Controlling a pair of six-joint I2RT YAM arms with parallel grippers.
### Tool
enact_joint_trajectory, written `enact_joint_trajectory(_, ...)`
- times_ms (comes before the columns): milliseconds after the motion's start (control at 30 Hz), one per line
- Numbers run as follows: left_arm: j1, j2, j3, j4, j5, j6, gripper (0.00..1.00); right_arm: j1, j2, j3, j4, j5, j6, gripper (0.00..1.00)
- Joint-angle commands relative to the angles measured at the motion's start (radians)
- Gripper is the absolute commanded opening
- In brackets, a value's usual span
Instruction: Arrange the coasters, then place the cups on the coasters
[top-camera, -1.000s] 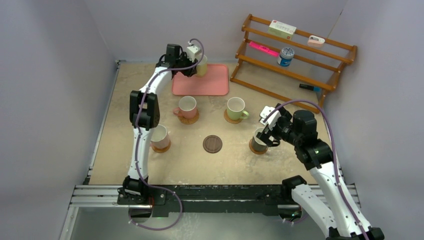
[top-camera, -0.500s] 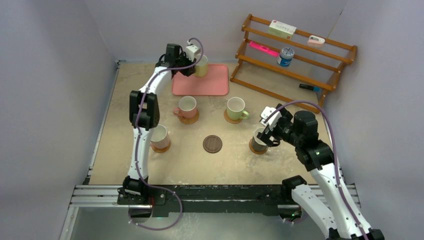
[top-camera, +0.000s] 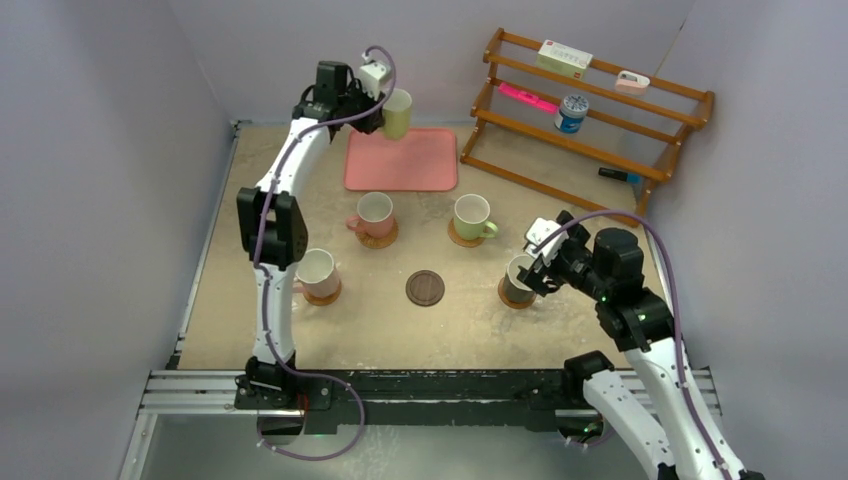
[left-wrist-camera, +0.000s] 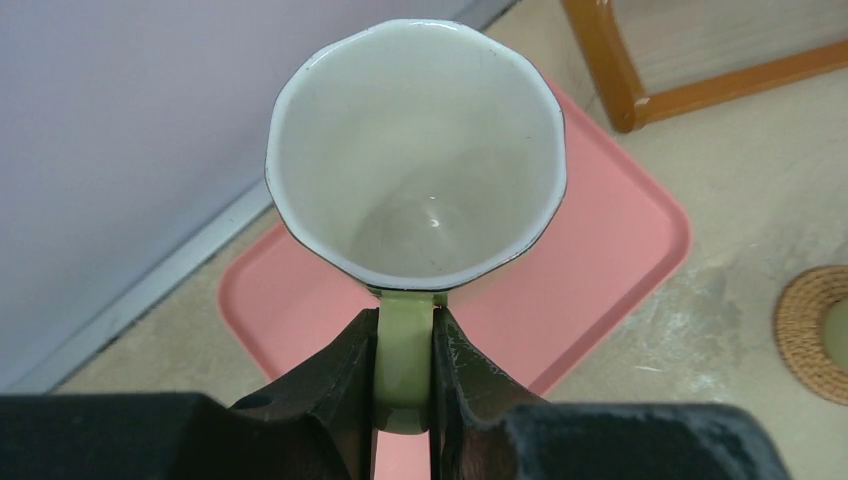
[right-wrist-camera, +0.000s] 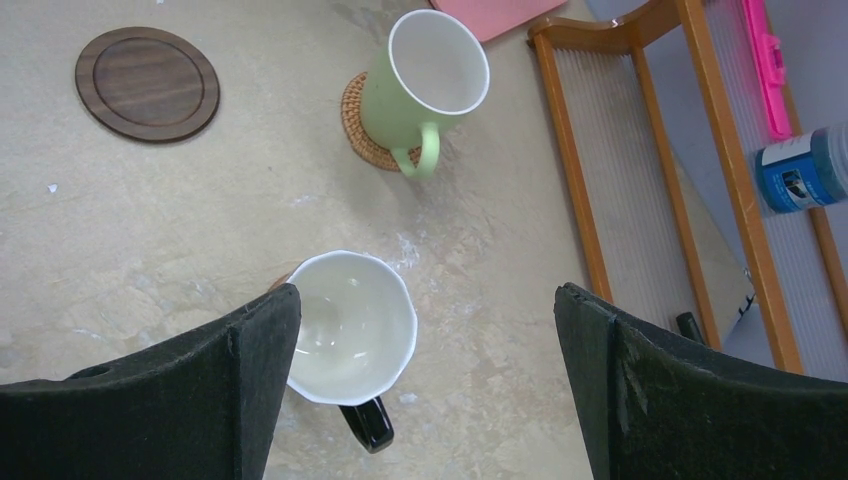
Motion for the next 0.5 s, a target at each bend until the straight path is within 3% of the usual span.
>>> enact_joint_trajectory(0,-0.003,-0.244,0.018,0.084,0.052,-0.028,0.0,-0.004,-0.019,0.033,-0.017,0.008,-0.014,0.98)
enact_joint_trajectory(467,-0.005,-0.619,-0.368,0.168,0.091,-0.022,0.0,-0.004,-0.021,0.035,-0.017,-0.002,0.016,0.98)
